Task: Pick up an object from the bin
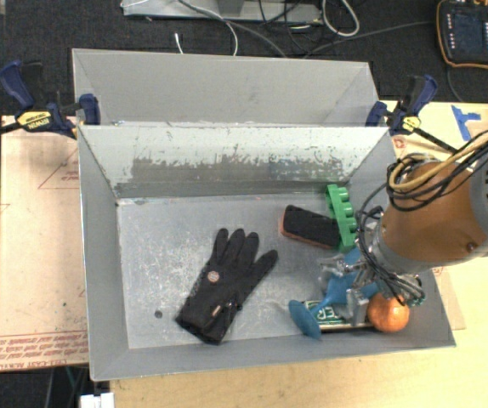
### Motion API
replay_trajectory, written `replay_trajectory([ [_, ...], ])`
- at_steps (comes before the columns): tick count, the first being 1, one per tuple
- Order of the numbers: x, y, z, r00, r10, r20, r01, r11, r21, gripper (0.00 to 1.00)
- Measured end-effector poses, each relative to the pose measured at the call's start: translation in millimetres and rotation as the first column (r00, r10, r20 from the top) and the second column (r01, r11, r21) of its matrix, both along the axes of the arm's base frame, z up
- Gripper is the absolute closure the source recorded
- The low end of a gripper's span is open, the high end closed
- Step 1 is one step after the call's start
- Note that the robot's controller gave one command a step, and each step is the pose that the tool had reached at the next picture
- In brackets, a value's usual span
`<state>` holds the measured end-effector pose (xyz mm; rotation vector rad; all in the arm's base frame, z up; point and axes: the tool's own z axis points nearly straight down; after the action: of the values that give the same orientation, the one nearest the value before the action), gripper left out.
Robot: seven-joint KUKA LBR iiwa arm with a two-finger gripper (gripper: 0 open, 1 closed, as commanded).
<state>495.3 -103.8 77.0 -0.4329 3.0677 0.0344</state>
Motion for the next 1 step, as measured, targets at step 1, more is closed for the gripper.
replay_trajectory([
  [1,-3.1,-2.8,31.1,1.000,-0.001,-0.008,0.001,1.000,-0.005,1.00],
])
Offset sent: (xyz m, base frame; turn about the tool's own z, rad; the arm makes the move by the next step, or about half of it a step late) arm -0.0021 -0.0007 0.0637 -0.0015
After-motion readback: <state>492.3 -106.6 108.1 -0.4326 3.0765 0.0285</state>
